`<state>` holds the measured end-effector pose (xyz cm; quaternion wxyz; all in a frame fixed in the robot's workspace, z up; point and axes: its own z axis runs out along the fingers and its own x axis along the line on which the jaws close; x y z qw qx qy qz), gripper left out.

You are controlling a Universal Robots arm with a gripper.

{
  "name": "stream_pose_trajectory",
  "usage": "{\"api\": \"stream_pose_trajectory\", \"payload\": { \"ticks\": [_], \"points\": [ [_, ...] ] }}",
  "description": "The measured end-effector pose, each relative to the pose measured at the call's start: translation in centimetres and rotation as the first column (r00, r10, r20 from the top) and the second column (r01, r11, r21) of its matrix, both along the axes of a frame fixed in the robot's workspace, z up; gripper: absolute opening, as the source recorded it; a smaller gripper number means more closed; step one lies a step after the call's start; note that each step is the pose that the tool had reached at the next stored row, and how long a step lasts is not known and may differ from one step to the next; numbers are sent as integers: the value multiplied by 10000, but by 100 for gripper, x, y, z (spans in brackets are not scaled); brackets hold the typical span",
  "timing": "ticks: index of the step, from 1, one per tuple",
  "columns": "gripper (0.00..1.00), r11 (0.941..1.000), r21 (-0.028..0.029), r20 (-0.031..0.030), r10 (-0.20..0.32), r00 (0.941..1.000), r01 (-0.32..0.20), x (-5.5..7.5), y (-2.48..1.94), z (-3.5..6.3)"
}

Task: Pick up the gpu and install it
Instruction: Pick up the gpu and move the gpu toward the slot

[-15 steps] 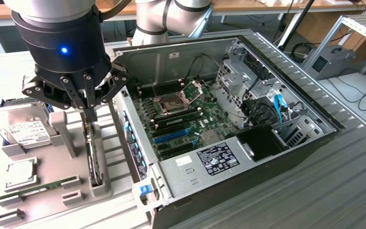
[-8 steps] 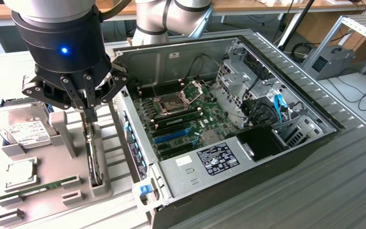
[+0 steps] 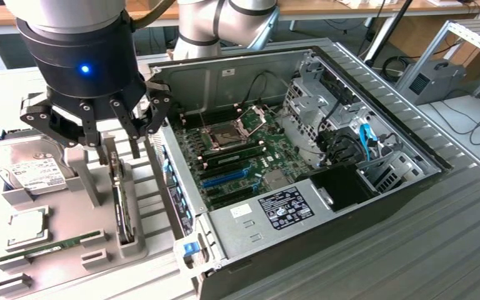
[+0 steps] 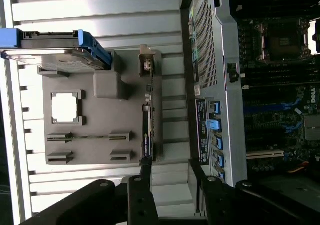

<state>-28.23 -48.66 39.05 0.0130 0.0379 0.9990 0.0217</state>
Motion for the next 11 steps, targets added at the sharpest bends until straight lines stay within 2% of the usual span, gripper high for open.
{"api": "stream_pose_trajectory", "payload": {
  "ticks": [3, 11],
  "points": [
    [42, 10000, 1, 1, 1, 10000, -1, -3, 0, -109],
    [42, 10000, 1, 1, 0, 10000, 0, -3, 0, -286]
  ]
}}
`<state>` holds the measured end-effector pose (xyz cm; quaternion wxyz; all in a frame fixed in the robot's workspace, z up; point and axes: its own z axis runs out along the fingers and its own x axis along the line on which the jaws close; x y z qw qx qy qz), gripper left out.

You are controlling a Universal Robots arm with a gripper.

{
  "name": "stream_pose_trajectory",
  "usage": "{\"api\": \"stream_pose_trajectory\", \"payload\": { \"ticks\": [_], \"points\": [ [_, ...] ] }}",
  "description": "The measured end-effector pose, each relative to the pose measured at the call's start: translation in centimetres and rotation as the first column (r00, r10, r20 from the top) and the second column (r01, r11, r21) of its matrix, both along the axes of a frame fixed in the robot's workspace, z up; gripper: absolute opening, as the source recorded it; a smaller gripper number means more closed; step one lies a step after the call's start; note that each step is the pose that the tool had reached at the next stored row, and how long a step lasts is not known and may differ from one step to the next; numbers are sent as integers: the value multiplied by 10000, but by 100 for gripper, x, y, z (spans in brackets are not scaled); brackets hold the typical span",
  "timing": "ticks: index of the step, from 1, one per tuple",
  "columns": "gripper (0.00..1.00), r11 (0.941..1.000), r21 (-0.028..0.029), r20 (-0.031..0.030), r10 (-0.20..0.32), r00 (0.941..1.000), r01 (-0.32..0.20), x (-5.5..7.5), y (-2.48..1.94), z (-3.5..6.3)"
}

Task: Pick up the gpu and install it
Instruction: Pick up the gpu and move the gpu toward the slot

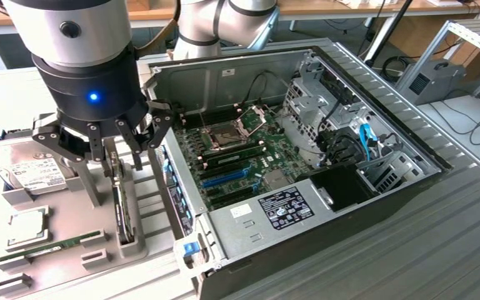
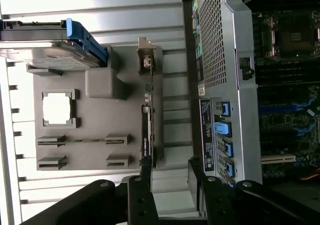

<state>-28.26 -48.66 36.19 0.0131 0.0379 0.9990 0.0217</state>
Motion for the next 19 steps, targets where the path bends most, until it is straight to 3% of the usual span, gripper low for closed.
{"api": "stream_pose_trajectory", "payload": {
  "ticks": [19],
  "points": [
    [42, 10000, 0, 0, 0, 10000, 0, 0, 0, -57]
  ]
}}
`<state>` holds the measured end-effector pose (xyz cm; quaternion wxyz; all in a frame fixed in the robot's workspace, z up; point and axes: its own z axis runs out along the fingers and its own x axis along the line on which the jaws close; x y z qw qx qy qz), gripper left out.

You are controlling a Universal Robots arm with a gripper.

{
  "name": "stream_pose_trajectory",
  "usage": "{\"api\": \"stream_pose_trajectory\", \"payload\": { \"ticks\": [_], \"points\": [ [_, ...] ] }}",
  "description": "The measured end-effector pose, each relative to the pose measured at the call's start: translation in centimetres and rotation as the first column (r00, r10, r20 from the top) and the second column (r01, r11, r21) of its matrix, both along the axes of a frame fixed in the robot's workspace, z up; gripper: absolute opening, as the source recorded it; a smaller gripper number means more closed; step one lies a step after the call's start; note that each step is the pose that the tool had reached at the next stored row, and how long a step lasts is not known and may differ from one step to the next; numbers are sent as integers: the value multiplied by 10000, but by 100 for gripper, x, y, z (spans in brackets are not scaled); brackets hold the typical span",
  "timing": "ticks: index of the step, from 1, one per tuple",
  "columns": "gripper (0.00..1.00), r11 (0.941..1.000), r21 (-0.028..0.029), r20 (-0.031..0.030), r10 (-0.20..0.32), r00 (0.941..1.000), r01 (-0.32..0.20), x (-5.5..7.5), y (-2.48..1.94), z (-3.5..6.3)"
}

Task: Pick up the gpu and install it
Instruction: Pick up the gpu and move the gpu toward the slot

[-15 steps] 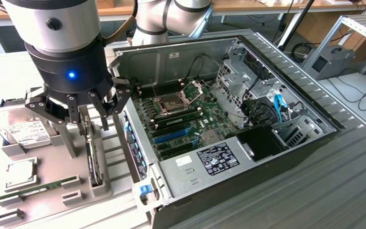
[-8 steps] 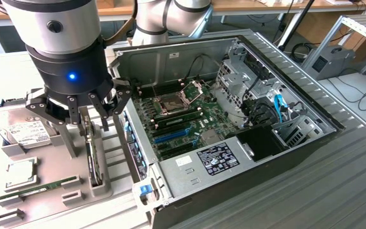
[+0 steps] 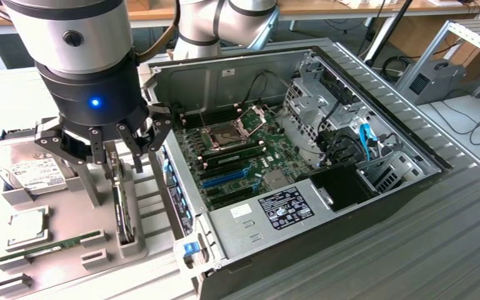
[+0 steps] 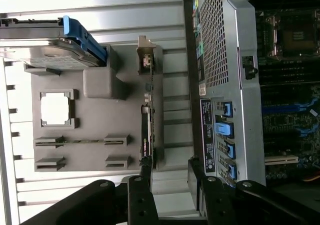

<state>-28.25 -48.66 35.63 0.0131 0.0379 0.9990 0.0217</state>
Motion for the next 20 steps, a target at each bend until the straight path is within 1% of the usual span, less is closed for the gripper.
{"api": "stream_pose_trajectory", "payload": {
  "ticks": [20],
  "points": [
    [42, 10000, 0, 0, 0, 10000, 0, 0, 0, -70]
  ]
}}
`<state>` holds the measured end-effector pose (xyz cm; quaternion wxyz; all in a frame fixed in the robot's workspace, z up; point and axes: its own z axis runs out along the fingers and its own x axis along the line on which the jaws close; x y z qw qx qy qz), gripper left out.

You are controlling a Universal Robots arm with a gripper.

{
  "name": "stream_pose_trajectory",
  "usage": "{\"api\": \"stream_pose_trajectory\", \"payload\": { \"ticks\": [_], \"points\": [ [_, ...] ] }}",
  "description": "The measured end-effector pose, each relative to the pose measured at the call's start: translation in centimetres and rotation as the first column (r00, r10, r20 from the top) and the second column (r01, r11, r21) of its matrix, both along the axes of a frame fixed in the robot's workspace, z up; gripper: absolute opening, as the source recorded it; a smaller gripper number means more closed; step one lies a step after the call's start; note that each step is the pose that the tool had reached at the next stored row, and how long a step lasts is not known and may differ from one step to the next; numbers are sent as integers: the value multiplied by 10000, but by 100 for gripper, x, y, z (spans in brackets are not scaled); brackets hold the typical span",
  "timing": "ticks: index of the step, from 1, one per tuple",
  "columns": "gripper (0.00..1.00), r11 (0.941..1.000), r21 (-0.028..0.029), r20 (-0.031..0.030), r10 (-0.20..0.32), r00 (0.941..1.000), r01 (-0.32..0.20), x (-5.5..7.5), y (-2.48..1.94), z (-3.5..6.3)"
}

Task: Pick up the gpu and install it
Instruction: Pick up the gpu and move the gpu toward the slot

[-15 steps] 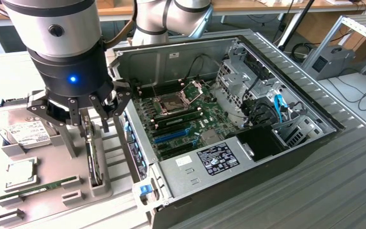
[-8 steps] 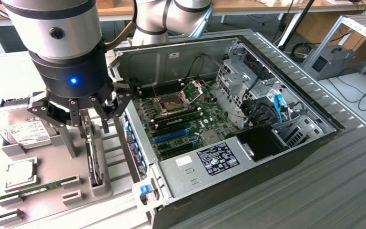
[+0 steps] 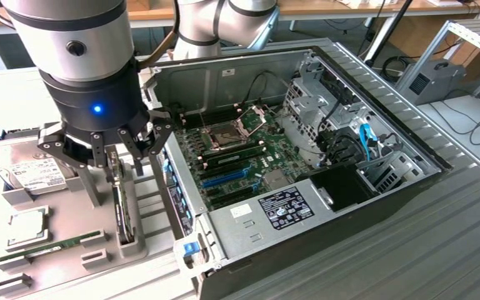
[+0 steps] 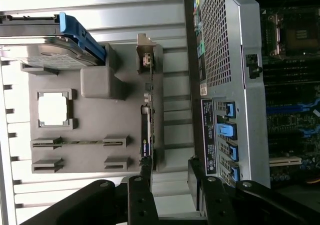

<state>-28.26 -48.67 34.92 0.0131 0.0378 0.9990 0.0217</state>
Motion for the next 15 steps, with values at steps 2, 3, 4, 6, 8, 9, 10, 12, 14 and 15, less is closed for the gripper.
{"api": "stream_pose_trajectory", "payload": {
  "ticks": [2, 3, 4, 6, 8, 9, 10, 12, 14, 15],
  "points": [
    [42, 10000, 0, 0, 0, 10000, 0, 0, 0, -6],
    [42, 10000, 0, -1, 0, 10000, 0, 0, 0, -9],
    [42, 10000, 0, 0, 0, 10000, 0, 0, 0, -12],
    [42, 10000, 0, -1, 0, 10000, 0, 0, 0, -18],
    [42, 10000, 0, 0, -1, 10000, 1, 0, 0, -25],
    [42, 10000, 0, 0, 0, 10000, 0, 0, 0, -28],
    [42, 10000, 0, 0, 0, 10000, 0, 0, 0, -31],
    [42, 10000, 0, 0, 0, 10000, 0, 0, 0, -36],
    [42, 10000, 0, 0, -1, 10000, 1, 0, 0, -41],
    [42, 10000, 0, 0, 0, 10000, 0, 0, 0, -46]
  ]
}}
